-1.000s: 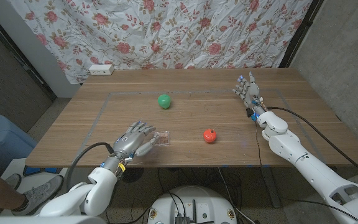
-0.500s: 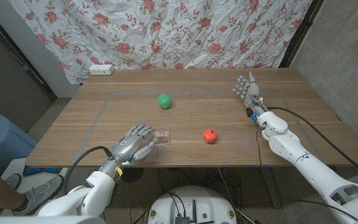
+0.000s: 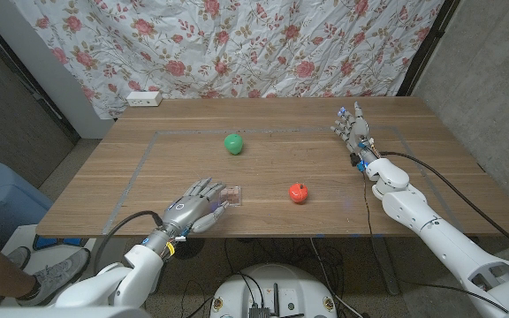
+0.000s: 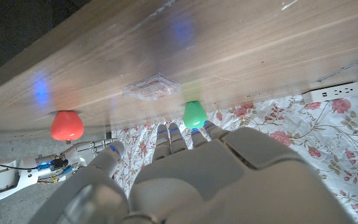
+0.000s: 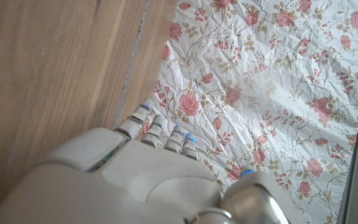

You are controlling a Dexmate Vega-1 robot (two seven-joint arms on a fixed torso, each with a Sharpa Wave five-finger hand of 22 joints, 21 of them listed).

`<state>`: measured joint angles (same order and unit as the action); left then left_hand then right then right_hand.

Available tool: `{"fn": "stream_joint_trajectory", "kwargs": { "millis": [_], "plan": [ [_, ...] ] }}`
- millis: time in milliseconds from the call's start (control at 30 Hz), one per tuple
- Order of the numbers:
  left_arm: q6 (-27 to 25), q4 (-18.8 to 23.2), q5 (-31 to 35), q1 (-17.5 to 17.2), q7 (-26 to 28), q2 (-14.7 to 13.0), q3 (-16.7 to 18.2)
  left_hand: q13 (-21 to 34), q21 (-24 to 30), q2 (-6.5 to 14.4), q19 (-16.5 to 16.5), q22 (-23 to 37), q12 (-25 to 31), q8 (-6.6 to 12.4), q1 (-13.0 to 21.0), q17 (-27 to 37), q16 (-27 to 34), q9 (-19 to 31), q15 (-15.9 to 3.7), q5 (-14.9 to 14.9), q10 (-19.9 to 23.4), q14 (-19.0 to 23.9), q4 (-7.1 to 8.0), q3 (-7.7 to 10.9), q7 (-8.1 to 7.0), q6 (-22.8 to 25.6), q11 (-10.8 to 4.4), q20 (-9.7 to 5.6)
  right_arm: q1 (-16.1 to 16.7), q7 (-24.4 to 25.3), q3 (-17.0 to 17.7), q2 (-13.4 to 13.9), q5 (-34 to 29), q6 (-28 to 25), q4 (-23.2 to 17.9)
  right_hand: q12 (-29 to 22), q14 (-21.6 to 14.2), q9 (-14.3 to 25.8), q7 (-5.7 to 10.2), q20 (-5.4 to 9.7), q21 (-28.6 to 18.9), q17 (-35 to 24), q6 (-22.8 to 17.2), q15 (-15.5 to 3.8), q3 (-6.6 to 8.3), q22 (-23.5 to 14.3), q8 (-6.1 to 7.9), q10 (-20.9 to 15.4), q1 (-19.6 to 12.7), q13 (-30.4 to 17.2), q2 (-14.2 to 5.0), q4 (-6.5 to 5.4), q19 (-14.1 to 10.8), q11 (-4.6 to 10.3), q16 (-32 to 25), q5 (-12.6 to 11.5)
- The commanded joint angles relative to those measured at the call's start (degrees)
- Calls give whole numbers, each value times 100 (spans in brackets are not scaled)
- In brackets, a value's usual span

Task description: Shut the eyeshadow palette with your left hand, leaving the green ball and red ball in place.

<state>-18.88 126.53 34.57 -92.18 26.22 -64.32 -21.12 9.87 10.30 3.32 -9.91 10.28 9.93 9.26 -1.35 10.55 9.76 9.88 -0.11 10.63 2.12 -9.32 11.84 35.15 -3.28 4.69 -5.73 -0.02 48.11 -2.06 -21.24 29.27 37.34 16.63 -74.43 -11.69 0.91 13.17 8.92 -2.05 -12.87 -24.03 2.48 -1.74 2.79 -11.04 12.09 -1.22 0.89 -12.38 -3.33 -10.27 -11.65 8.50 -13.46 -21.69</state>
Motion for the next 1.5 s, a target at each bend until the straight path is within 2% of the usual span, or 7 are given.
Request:
{"fn": "stream_joint_trajectory", "kwargs": {
  "millis": [33,767,1500],
  "plan": [
    [45,-195,343,142,-48,-33,-233,3,7,636,-993,16,44,60,-46,19,35,15,-7,13,15,-130,12,-62,21,-18,-28,-13,0,0,0,-1,-1,1,0,-29,23,28,50,1,-36,-22,-7,-667,1,-16,28,5,2,-8,-564,-37,-24,48,-36,-21],
    [65,-363,502,421,-271,8,-533,-1,39,670,-1101,23,63,77,-44,20,68,14,-41,15,4,-212,11,-219,-28,-96,-65,-35,1,2,0,0,-1,0,-2,-28,27,28,51,-4,-35,-23,-5,-671,1,-17,28,9,2,-8,-564,-37,-22,47,-34,-22],
    [26,-414,500,550,-410,-15,-664,-2,80,677,-1117,26,107,166,-49,17,103,12,-37,23,120,-208,14,-381,0,155,-44,-46,2,2,0,0,0,-1,-4,-30,25,27,49,0,-36,-23,-4,-666,2,-17,27,4,2,-9,-564,-37,-23,44,-35,-22]
  ]
}}
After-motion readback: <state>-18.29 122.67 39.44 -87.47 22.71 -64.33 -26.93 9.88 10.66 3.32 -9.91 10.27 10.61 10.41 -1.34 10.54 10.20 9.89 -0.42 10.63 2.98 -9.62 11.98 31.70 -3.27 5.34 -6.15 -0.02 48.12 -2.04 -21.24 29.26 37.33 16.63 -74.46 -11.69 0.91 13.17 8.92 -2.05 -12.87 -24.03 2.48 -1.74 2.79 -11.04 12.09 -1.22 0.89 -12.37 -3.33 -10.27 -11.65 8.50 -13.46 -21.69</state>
